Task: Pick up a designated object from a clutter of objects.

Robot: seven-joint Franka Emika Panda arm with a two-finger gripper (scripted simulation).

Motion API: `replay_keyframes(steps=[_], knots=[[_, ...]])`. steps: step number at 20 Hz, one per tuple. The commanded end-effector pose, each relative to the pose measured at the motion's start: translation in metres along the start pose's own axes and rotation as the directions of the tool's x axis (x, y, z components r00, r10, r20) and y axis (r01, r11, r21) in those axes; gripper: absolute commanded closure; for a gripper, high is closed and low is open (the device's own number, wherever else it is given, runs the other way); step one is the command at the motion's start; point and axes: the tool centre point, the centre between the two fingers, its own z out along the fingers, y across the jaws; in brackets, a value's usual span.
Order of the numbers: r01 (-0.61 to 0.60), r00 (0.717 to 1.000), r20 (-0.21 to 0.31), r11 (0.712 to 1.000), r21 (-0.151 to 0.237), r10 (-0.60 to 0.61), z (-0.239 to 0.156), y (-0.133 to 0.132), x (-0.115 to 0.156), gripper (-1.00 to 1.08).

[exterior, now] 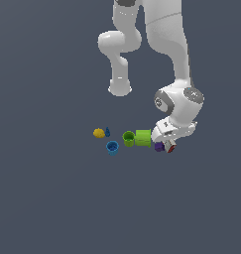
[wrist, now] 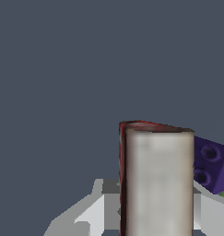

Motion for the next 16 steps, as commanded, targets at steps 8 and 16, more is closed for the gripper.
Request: replay_keyframes(steps=[8,16], knots=[[-0.001,1.0,0.0,1.0,0.0,0.001,-0.002,0.001,0.0,1.08],[0.0,1.0,0.0,1.0,-0.001,0.0,-0.025,0.015,-0.006,1.08]])
